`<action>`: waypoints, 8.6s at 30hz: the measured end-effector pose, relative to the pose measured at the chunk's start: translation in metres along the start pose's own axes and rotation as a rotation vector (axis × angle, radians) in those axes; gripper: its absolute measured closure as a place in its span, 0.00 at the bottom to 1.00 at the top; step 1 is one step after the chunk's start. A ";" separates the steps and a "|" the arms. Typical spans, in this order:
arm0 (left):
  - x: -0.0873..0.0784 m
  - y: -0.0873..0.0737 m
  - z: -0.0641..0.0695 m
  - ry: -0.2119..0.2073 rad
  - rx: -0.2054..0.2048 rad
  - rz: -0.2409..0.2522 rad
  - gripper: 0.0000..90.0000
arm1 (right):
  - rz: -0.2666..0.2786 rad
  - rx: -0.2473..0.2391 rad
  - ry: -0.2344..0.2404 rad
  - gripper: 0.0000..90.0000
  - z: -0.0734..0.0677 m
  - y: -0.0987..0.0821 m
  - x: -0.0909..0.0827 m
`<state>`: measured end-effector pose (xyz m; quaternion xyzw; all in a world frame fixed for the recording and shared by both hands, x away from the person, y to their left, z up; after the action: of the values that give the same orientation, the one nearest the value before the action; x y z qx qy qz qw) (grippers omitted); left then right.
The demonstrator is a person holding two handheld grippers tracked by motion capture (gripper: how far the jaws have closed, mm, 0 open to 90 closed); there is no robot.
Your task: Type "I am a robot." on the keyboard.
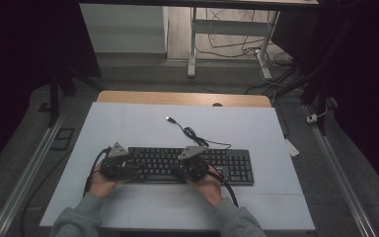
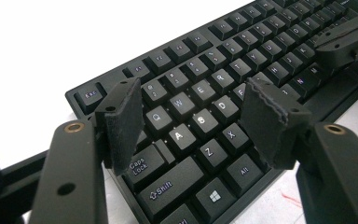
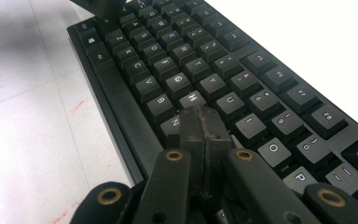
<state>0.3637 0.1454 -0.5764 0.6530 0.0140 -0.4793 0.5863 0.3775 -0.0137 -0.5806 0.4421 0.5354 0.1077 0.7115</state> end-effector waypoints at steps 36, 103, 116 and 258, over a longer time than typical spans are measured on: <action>-0.001 -0.001 -0.001 0.001 0.006 -0.003 0.42 | 0.065 0.011 -0.037 1.00 0.010 0.007 -0.013; -0.006 0.008 0.012 -0.017 0.031 0.029 0.42 | 0.099 0.131 -0.155 0.55 0.067 -0.064 -0.103; -0.007 0.014 0.033 -0.081 0.057 0.037 0.51 | 0.091 0.130 -0.159 0.55 0.068 -0.065 -0.102; -0.007 0.002 -0.004 0.019 -0.004 0.013 0.57 | 0.059 0.107 -0.162 0.54 0.067 -0.069 -0.096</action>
<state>0.3635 0.1512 -0.5708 0.6562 0.0163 -0.4693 0.5906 0.3743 -0.1488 -0.5661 0.5020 0.4681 0.0638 0.7244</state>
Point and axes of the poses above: each handheld gripper's, and its own axes: x roughly forward along the jaws, y roughly out of its top, z roughly to its right, the point moved 10 cm from there along x, roughly forward along the jaws, and after that the axes turned 5 degrees about -y, right-handed, at the moved point
